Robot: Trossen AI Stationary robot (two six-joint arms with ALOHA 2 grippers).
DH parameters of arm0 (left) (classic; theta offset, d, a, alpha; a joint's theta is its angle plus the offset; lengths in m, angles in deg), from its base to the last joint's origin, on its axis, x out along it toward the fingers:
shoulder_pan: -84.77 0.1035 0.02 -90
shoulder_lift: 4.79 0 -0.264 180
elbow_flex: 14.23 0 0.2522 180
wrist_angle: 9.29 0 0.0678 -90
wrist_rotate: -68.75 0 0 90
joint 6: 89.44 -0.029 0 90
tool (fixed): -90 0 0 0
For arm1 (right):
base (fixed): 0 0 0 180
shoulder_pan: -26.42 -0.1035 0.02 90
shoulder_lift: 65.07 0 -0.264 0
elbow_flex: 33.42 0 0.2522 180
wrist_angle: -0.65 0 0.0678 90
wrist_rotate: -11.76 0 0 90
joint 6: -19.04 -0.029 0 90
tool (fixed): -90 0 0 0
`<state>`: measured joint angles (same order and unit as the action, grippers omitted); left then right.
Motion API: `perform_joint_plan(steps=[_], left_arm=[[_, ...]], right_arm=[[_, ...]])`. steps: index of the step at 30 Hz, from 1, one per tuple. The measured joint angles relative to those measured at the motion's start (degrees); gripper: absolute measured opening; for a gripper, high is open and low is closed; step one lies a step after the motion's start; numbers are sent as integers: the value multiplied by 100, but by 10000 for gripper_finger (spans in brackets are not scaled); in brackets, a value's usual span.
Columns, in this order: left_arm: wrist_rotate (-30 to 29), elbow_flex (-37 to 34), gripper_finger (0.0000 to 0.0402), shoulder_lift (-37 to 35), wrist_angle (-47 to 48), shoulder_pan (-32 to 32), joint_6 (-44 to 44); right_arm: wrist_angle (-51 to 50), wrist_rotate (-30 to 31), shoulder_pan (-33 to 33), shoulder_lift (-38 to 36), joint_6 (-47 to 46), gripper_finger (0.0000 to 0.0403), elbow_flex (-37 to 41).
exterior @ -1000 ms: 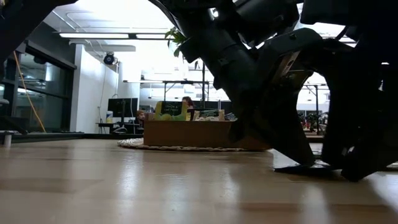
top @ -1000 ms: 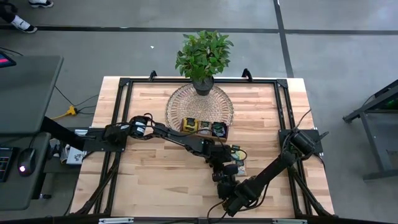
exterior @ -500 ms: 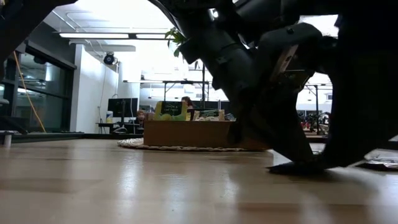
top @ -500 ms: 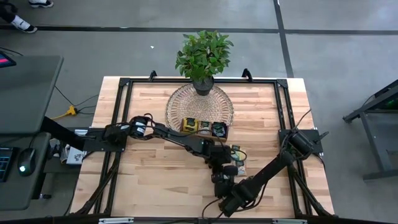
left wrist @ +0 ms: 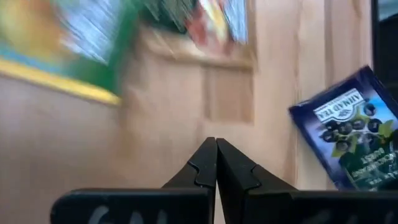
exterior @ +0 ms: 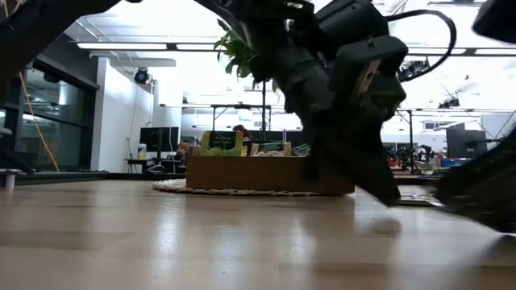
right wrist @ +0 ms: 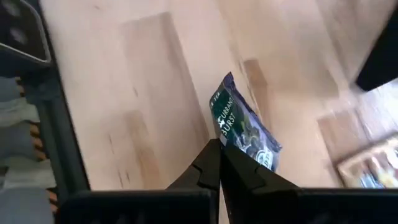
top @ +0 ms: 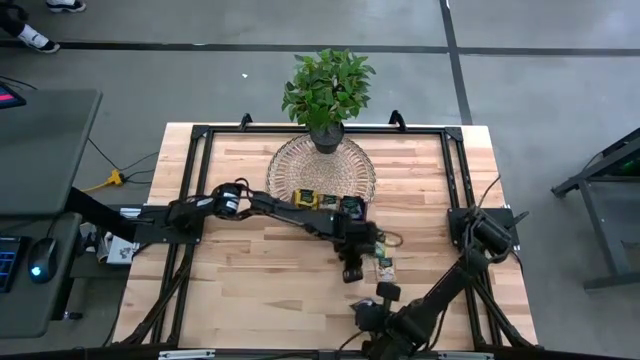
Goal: Pick & Place Tea
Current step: Put the violet tea bag into the right section of the wooden organizer
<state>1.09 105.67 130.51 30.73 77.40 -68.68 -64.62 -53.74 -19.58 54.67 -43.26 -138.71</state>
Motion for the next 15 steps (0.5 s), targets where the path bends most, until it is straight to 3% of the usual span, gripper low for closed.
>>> perform_joint_plan(steps=[7, 12, 15], left_arm=[[-451, 816, 1, -4, 1000, 114, -747], [-1292, 1386, 1, -7, 1948, 154, -1541], [-1436, 1668, 1, -40, 2383, 168, -2029]], right_arm=[[-666, 233, -222, -55, -1485, 0, -332], [-928, 912, -408, -358, -2716, 0, -329], [-1130, 1184, -474, -509, -2888, 0, -321]])
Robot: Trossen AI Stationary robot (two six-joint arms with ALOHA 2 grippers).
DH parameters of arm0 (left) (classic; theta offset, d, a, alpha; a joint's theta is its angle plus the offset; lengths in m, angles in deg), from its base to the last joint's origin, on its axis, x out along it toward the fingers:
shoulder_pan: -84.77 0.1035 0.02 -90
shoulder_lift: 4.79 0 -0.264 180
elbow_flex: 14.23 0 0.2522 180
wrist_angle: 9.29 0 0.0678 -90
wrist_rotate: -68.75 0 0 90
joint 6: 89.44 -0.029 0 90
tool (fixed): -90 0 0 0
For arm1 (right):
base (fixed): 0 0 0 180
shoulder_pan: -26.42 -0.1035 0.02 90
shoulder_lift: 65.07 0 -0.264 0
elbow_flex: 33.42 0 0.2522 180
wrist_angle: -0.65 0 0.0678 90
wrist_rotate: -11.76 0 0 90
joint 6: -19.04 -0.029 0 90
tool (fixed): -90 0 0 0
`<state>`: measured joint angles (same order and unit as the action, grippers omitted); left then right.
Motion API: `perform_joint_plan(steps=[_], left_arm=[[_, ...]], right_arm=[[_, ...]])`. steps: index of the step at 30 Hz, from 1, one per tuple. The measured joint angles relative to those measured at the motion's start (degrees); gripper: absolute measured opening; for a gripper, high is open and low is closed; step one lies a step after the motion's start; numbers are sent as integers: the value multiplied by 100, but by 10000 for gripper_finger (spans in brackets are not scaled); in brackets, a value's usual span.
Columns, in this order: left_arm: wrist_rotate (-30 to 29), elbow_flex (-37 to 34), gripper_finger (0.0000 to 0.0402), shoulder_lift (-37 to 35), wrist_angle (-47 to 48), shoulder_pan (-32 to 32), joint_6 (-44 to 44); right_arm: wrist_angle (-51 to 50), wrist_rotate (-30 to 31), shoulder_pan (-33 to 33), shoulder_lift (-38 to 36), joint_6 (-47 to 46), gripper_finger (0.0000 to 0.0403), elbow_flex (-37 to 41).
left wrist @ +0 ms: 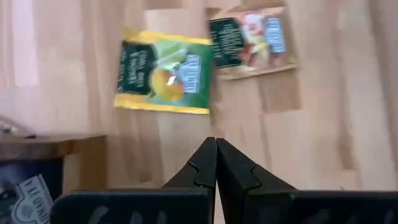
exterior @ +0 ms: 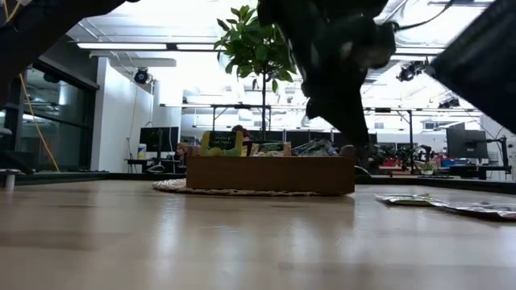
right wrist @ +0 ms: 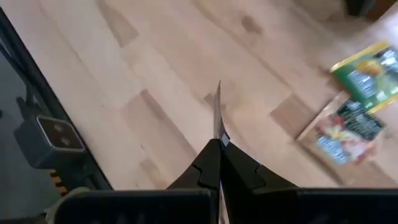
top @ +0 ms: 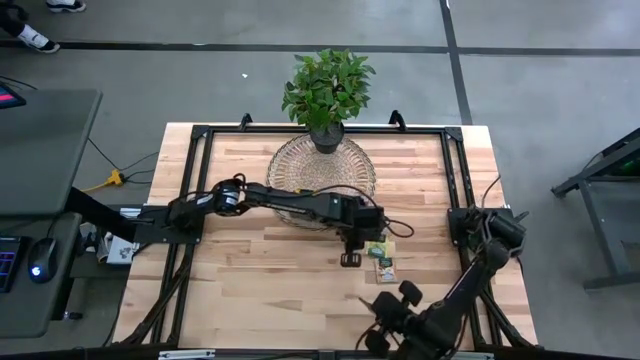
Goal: Pick & Place Tea
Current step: Put the violet tea bag into the right section of the wooden organizer
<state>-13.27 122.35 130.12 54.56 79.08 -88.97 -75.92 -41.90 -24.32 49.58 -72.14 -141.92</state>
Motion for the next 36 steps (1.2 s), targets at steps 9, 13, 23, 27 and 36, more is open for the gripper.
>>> perform_joint_plan(steps=[9, 13, 23, 27, 36], left_arm=[[573, 24, 1, -434, 314, 449, -642], [761, 43, 1, -613, 292, 815, -652], [949, 40, 1, -792, 104, 1231, -759], [927, -201, 1, -995, 93, 1221, -973], [1431, -2271, 1, -2288, -1518, 1096, -383]], right_arm=[[-839, 212, -111, -379, -72, 0, 2], [-1252, 190, -256, -452, -199, 0, 2], [-2274, 181, -367, -707, -518, 0, 4], [-2481, 200, -388, -791, -538, 0, 4], [-2666, 115, -754, -1023, -654, 0, 167]])
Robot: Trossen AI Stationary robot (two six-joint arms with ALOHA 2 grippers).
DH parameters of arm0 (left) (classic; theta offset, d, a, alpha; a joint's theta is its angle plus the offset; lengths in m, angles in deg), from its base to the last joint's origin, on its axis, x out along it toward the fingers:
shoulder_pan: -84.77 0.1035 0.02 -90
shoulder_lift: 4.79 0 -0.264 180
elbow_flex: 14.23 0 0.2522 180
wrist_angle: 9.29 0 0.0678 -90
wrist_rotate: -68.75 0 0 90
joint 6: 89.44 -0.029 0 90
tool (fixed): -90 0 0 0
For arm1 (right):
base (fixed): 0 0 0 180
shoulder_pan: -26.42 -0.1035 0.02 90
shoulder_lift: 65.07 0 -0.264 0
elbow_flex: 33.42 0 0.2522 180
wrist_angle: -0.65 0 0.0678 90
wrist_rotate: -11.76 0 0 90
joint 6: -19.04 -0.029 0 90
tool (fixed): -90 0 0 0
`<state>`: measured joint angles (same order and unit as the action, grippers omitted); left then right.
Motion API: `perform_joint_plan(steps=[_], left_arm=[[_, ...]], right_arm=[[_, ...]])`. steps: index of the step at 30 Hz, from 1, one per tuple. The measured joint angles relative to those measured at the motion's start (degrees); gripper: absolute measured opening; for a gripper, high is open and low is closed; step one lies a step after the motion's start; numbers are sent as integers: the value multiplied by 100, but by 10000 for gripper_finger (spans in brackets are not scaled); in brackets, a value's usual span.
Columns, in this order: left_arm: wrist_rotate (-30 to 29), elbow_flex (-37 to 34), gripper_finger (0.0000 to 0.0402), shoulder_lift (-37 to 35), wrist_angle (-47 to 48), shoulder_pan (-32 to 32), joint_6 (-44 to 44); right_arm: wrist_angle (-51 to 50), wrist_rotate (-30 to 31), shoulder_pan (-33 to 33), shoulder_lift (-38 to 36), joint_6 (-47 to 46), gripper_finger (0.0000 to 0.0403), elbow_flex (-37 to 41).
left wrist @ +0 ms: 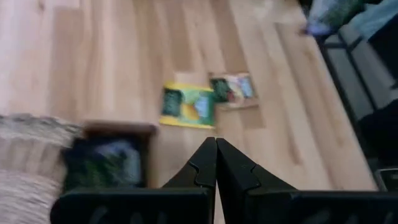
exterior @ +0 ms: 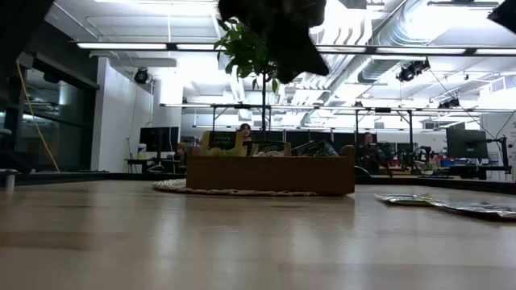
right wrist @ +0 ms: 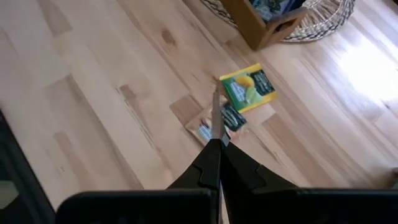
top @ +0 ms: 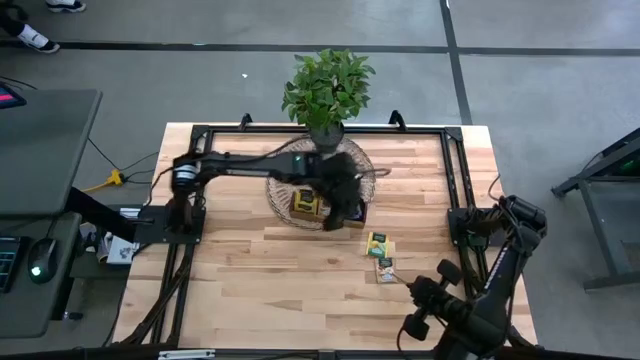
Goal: Pick & Place Tea
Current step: Put the violet tea bag into the right section of the wooden organizer
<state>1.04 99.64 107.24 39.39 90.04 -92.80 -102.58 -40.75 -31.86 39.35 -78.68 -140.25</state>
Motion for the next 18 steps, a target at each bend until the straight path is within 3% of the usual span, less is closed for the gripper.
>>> perform_joint_plan(steps=[7, 13, 18], left_arm=[[-723, -2464, 1, -1254, -2502, -510, 1460], [-2949, -3705, 1, -2040, -3507, -1229, 2409], [-4774, -4060, 1, -2493, -3325, -1693, 2665]], right_arm=[[721, 203, -27, -696, 107, 0, 994], [2570, 1107, 676, -1763, 881, 0, 2079], [4160, 1840, 1594, -2251, 1695, 0, 2565]])
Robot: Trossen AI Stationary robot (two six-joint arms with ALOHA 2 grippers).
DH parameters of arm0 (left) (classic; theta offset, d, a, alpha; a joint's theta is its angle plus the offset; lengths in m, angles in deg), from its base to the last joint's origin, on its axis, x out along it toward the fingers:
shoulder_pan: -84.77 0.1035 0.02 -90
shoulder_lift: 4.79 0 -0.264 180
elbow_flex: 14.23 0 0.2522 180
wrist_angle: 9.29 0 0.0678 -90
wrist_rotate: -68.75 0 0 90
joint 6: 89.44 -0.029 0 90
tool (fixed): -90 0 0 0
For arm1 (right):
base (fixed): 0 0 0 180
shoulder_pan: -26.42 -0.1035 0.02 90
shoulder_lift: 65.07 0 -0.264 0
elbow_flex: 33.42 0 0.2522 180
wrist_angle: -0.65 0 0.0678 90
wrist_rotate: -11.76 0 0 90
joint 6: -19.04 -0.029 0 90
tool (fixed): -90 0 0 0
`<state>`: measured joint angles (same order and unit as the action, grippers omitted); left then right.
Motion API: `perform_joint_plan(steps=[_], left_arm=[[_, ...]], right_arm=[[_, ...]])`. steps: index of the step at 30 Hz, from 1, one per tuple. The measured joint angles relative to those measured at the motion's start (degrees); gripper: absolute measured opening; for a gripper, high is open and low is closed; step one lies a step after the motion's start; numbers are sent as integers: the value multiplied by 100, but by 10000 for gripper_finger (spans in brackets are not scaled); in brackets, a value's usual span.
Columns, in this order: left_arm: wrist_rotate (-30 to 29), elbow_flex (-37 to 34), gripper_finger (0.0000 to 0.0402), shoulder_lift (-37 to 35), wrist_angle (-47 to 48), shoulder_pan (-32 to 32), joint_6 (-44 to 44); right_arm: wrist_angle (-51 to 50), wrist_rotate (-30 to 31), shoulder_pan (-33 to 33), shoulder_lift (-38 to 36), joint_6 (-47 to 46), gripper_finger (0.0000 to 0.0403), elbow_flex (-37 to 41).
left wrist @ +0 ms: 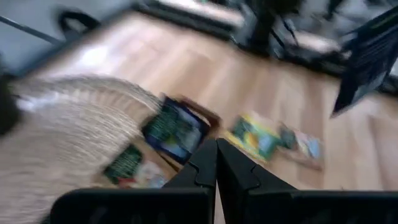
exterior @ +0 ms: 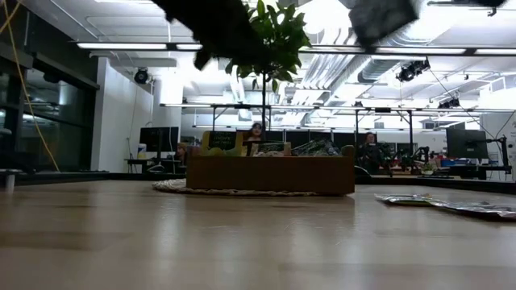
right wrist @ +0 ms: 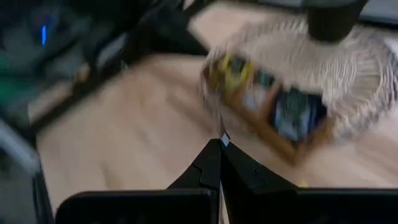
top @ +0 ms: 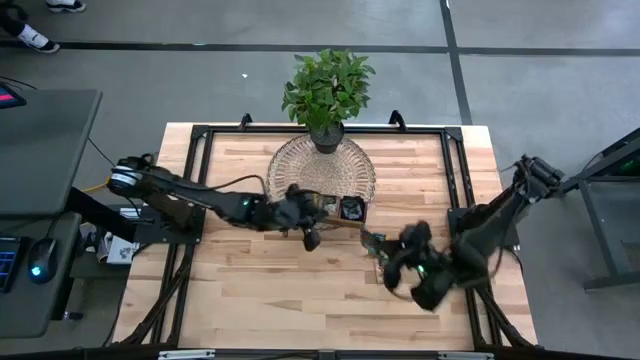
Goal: Pick & Place Tea
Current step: Put the violet tea bag into the right section of the wooden organizer
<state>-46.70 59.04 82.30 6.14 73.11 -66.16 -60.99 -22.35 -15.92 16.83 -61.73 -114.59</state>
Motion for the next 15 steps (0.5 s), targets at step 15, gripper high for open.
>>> perform_joint_plan(steps=[15], left_arm=[[-1423, 19, 1, -213, 107, -260, 51]], right_arm=[[1435, 382, 2006, 326, 1034, 0, 8]])
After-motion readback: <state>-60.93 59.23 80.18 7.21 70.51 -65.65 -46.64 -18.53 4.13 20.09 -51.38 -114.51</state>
